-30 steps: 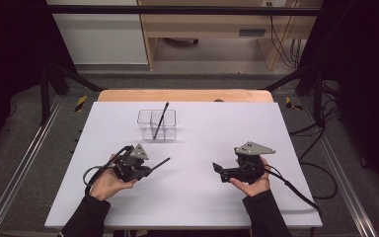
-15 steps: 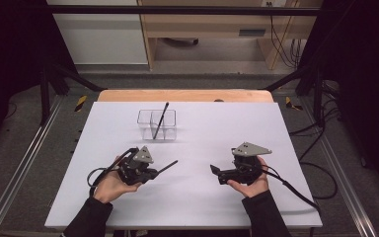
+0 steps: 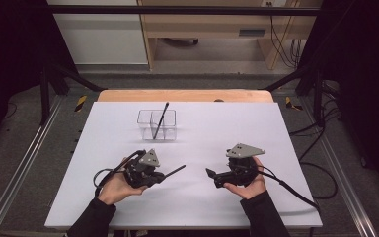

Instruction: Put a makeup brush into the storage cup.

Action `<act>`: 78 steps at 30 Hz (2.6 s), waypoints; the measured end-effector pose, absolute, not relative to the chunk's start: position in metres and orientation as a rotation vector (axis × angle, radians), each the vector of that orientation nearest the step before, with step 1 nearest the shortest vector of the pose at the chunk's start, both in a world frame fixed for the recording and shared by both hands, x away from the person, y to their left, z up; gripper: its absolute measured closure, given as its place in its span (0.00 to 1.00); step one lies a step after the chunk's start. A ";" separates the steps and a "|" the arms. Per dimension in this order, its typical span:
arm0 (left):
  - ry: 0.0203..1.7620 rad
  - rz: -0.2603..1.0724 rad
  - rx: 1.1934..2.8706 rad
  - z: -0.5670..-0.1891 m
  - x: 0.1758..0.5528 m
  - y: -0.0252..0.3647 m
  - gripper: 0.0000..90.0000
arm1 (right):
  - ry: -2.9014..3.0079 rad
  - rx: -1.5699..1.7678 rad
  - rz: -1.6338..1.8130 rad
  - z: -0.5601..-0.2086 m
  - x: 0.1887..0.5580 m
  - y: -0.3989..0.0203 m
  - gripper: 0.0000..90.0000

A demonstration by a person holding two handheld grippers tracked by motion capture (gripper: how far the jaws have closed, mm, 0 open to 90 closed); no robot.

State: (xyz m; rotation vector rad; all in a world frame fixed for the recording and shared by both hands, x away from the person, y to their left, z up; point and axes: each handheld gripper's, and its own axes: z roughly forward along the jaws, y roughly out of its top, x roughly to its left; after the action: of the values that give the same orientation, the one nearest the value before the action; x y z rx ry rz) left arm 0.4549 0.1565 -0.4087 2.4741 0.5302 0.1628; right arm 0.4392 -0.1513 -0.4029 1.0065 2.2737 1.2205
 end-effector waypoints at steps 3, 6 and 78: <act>0.519 0.169 2.475 -0.407 0.456 0.155 0.93 | 2.295 0.987 1.201 -0.403 0.439 -0.148 0.06; 0.516 0.157 2.469 -0.406 0.458 0.155 0.93 | 2.320 0.957 1.171 -0.403 0.438 -0.143 0.06; 0.337 -0.086 2.600 -0.392 0.481 0.114 0.93 | 2.637 0.254 0.670 -0.397 0.424 -0.074 0.28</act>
State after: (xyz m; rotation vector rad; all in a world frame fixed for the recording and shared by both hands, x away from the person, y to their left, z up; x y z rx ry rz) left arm 0.4810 0.1139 -0.3921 2.5995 0.3368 -0.0859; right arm 0.4236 -0.0744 -0.3973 0.2542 2.6368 0.6695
